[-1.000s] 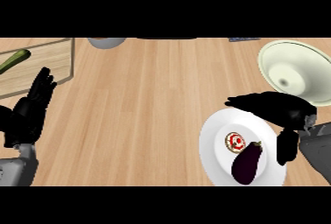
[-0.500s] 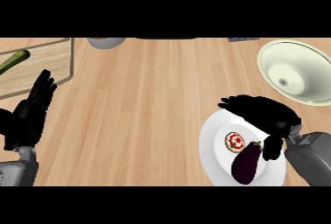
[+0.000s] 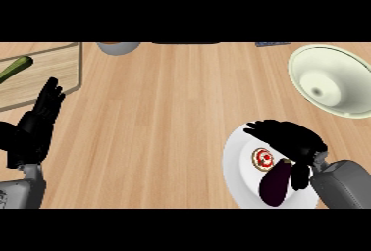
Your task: Pick the cupcake from the plate and place it in the bowl
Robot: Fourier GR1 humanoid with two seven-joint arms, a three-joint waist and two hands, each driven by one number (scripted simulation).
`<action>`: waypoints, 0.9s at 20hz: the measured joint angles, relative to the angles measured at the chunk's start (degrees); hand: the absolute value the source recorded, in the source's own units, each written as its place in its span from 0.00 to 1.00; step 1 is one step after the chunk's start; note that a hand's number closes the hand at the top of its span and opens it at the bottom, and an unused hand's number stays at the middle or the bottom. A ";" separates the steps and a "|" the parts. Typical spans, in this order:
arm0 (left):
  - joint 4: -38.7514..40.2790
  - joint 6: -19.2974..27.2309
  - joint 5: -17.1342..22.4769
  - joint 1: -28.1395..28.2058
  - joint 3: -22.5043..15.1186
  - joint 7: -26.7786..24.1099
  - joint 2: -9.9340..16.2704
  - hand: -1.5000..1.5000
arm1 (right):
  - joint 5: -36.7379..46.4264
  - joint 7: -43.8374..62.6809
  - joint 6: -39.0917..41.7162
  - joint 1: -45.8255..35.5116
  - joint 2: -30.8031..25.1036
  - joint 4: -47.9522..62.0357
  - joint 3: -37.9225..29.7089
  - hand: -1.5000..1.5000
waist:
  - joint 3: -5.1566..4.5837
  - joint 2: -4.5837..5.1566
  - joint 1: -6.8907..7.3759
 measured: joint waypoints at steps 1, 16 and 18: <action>0.33 -0.42 -0.05 0.15 0.34 -0.40 -0.03 0.50 | 0.76 -0.70 -0.68 0.97 0.18 0.07 -0.10 0.00 | 0.00 0.00 -0.02; 0.23 -2.28 -2.13 -0.01 2.37 -0.18 -2.03 0.50 | 9.32 -4.66 -2.04 -1.13 8.17 9.99 -2.15 1.00 | -0.34 -0.18 0.06; 1.08 -2.67 -2.06 -0.60 2.86 -0.21 -2.02 0.50 | 9.95 -5.81 -1.65 -1.26 8.71 10.32 -1.95 1.00 | -0.45 -0.25 -0.01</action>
